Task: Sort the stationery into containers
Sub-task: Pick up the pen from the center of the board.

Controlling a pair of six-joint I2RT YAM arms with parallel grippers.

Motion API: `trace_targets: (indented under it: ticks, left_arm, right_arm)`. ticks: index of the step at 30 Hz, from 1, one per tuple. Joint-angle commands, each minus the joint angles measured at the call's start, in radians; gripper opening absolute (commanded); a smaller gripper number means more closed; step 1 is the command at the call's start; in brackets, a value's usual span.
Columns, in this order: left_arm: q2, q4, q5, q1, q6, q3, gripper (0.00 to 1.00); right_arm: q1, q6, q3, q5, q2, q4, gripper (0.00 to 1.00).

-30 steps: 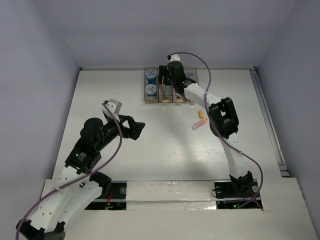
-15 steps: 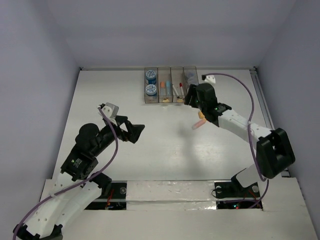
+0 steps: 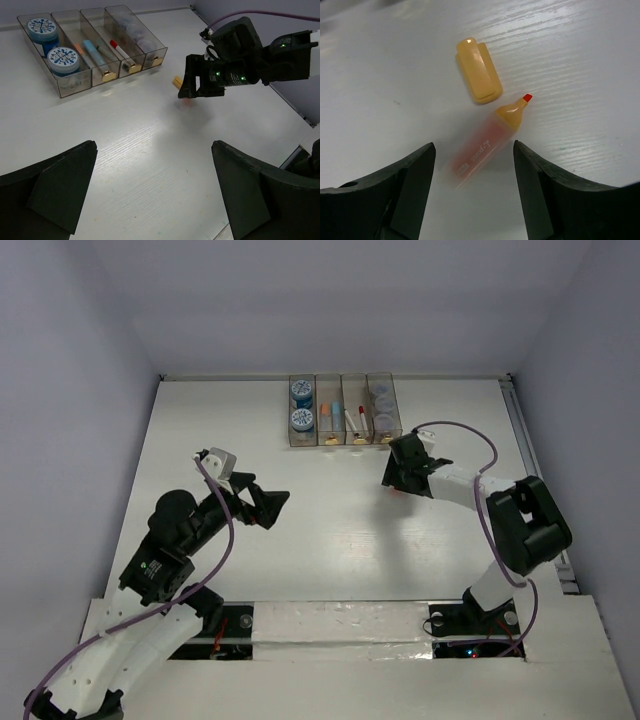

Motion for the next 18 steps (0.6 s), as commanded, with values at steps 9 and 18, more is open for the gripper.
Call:
trace_targets:
  ticks: [9, 18]
  left_arm:
    - [-0.006, 0.027, -0.008, -0.005, 0.011, 0.006, 0.99]
    - [0.005, 0.036, 0.006, -0.014, 0.017, 0.006, 0.99]
  right_arm:
    - [-0.025, 0.032, 0.08, 0.01, 0.098, -0.037, 0.52]
    - [-0.025, 0.04, 0.034, 0.007, 0.066, -0.086, 0.29]
